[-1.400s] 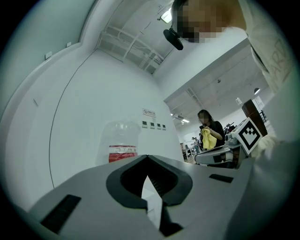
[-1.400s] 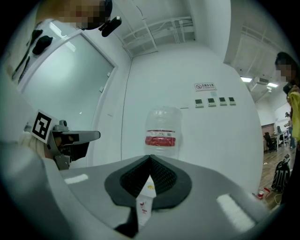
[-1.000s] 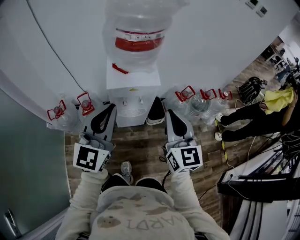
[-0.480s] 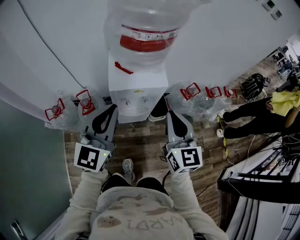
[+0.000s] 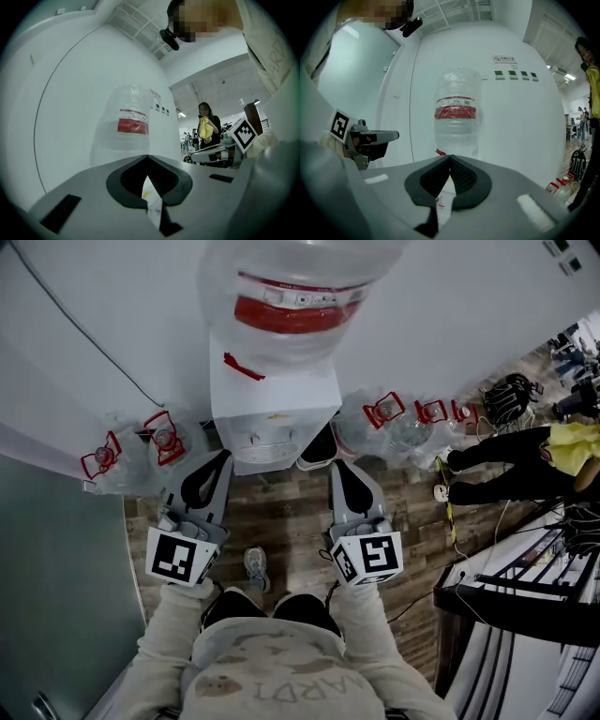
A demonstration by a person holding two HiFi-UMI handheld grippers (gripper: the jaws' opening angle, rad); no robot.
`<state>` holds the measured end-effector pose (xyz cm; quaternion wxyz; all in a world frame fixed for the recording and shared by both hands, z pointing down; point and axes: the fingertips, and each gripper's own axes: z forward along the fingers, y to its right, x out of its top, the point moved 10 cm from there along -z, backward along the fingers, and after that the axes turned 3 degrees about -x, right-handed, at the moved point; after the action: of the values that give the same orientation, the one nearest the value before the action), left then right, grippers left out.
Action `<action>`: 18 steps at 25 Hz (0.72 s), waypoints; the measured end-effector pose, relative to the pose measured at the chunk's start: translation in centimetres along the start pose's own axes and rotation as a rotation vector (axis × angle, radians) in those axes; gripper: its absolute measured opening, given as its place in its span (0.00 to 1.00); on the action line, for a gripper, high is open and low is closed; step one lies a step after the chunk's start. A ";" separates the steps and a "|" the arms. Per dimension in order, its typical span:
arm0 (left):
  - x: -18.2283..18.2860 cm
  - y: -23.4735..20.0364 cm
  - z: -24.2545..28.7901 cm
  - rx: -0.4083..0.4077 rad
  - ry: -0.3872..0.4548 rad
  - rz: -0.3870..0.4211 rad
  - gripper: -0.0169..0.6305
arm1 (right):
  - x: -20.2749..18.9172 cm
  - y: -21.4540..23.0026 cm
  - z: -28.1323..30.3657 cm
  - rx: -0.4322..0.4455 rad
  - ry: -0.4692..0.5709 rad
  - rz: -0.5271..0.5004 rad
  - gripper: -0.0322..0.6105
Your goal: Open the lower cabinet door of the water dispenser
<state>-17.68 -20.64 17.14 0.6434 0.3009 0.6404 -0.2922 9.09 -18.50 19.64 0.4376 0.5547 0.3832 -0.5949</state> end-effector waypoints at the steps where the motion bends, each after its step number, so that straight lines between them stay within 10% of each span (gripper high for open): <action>1: -0.2 0.0 0.1 0.002 -0.003 -0.008 0.03 | -0.2 0.1 0.1 -0.001 -0.004 0.003 0.06; 18: -7.1 0.9 0.9 0.044 -0.072 -0.057 0.03 | -8.0 1.7 2.5 0.069 -0.111 0.026 0.06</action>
<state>-16.49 -20.77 24.21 0.6505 0.2860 0.6186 -0.3353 9.93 -20.68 27.90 0.4466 0.5407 0.3302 -0.6318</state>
